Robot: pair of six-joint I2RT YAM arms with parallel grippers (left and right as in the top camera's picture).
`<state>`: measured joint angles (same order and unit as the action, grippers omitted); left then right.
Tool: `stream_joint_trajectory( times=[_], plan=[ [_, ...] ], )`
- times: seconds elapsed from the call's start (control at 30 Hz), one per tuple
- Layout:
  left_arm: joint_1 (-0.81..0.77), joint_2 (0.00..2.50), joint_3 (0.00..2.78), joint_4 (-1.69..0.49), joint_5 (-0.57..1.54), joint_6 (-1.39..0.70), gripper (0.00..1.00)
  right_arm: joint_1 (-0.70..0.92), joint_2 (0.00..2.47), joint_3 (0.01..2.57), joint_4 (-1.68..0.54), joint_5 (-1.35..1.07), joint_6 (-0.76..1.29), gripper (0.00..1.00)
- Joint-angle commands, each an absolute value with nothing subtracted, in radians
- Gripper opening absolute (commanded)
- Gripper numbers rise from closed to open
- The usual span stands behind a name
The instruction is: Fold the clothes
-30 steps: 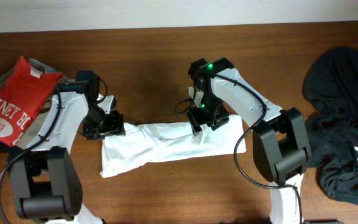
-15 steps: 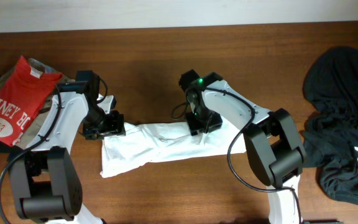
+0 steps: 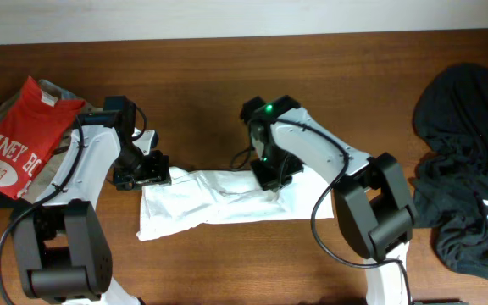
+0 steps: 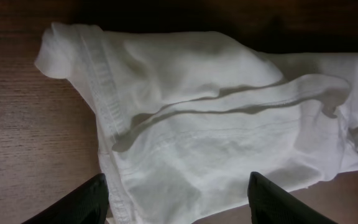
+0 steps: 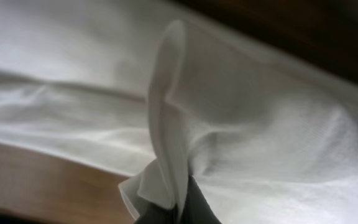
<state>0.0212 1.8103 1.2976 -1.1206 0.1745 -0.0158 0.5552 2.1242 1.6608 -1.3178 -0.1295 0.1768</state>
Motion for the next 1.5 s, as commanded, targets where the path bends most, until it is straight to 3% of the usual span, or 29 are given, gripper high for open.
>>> stream_joint_trajectory(
  times=[0.0,0.03,0.07,0.1,0.17,0.27,0.33,0.37,0.4,0.53,0.67,0.7,0.73,0.77,0.97,1.07,1.13,1.23,1.47],
  plan=[
    [0.025,1.806,1.296,-1.122,0.168,-0.015,0.71,0.642,2.091,1.675,-1.318,-0.164,0.161,0.04],
    [0.025,1.806,1.296,-1.122,0.168,-0.015,0.71,0.664,2.092,1.675,-1.295,-0.165,0.162,0.13],
    [0.025,1.806,1.296,-1.122,0.168,-0.015,0.71,0.673,2.092,1.674,-1.28,-0.165,0.163,0.33],
    [0.025,1.806,1.296,-1.122,0.168,-0.015,0.71,0.674,2.092,1.674,-1.27,-0.165,0.165,0.76],
    [0.025,1.806,1.296,-1.122,0.168,-0.015,0.72,0.658,2.092,1.676,-1.248,-0.162,0.165,0.81],
    [0.025,1.806,1.296,-1.122,0.167,-0.014,0.72,0.577,2.084,1.714,-1.283,-0.147,0.165,0.83],
    [0.025,1.806,1.295,-1.116,0.06,-0.015,0.87,0.494,2.053,1.777,-1.37,-0.075,0.166,0.86],
    [0.025,1.806,1.294,-1.107,0.032,-0.015,0.87,0.464,2.035,1.787,-1.393,-0.055,0.184,0.88],
    [0.025,1.808,1.286,-1.087,0.027,-0.014,0.99,0.418,2.01,1.788,-1.416,-0.024,0.232,0.9],
    [0.025,1.852,1.174,-0.978,0.03,-0.014,0.98,0.254,1.987,1.788,-1.503,-0.009,0.32,0.93],
    [0.024,1.91,1.073,-0.868,0.14,-0.014,0.71,0.15,1.987,1.788,-1.531,0.002,0.319,0.93],
    [0.024,1.915,1.061,-0.857,0.146,-0.014,0.47,0.132,1.987,1.788,-1.537,0.013,0.319,0.93],
    [0.025,1.914,1.062,-0.857,0.146,-0.01,0.08,0.121,1.987,1.788,-1.538,0.015,0.308,0.93],
    [0.025,1.908,1.075,-0.861,0.141,-0.01,0.0,0.107,1.987,1.788,-1.538,0.032,0.308,0.93],
    [0.138,1.904,1.507,-1.081,-0.081,-0.014,0.0,-0.01,1.987,1.788,-1.537,0.118,0.291,0.93],
    [0.165,1.904,1.7,-1.234,-0.046,-0.041,0.0,-0.054,1.987,1.788,-1.529,0.117,0.27,0.93],
    [0.092,1.905,1.72,-1.324,0.075,-0.041,0.0,-0.06,1.987,1.788,-1.526,0.118,0.262,0.93],
    [-0.057,1.905,1.715,-1.361,0.091,-0.06,0.0,-0.06,1.987,1.788,-1.526,0.118,0.262,0.93],
    [-0.464,1.98,1.67,-1.279,0.092,-0.128,0.01,-0.06,1.987,1.788,-1.526,0.117,0.244,0.93]
  ],
)
